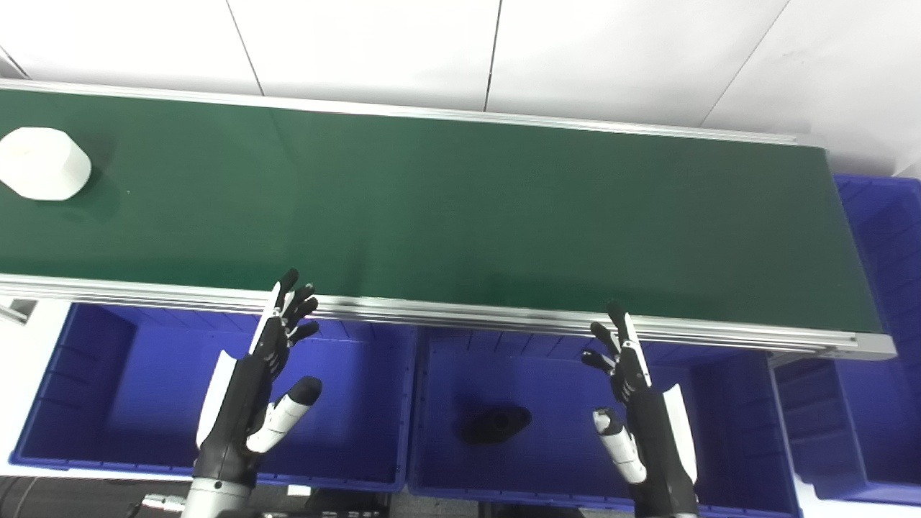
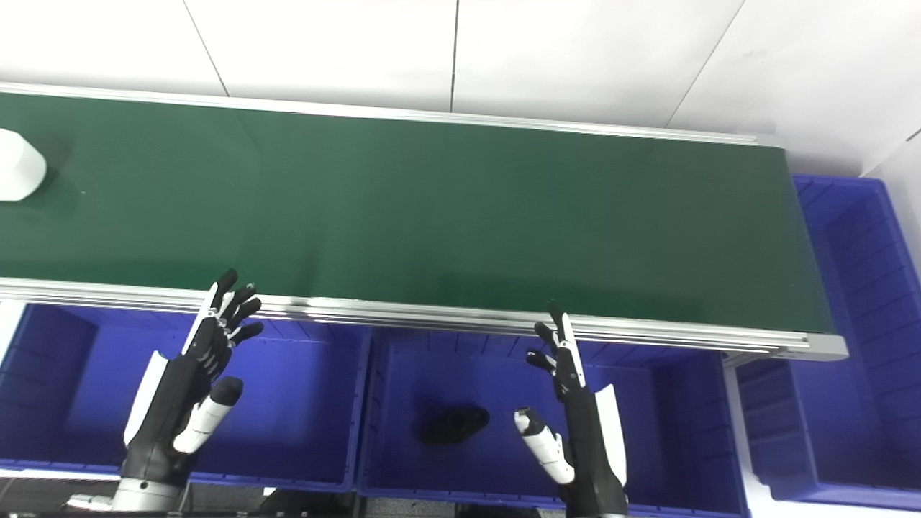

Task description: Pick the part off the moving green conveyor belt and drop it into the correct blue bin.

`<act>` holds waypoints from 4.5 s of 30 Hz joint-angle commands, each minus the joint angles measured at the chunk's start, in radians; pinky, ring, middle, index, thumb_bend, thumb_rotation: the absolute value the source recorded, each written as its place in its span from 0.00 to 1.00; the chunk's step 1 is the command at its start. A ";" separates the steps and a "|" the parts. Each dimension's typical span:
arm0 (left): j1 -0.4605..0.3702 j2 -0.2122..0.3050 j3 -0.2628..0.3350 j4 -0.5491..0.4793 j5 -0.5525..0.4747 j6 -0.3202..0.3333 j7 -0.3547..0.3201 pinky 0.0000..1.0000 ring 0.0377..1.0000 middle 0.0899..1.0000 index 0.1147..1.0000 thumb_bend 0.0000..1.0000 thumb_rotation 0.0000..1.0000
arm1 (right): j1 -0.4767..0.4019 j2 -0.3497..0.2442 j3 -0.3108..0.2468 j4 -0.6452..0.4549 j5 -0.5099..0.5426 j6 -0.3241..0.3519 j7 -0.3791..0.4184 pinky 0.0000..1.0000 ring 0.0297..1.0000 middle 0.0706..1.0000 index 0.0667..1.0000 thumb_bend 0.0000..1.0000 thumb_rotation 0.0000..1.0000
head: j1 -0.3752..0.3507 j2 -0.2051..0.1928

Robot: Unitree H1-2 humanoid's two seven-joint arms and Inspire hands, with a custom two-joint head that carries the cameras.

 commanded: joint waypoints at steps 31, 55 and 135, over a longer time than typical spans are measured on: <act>0.005 -0.007 -0.015 -0.011 0.016 -0.034 0.011 0.85 0.91 0.94 1.00 0.70 0.89 | 0.001 -0.010 -0.013 -0.018 0.014 -0.008 0.010 0.79 0.92 1.00 1.00 0.80 1.00 | 0.047 -0.025; -0.036 -0.124 -0.127 0.128 0.204 -0.087 0.133 0.58 0.77 0.83 0.82 0.75 0.74 | -0.062 -0.125 -0.118 0.132 0.203 -0.073 0.071 0.93 1.00 1.00 1.00 0.82 1.00 | 0.465 -0.185; -0.916 0.360 -0.090 0.226 0.611 0.152 -0.178 0.78 0.83 0.84 0.80 0.98 0.31 | -0.073 -0.107 -0.133 0.064 0.239 0.050 0.148 1.00 1.00 1.00 1.00 0.76 1.00 | 0.449 -0.115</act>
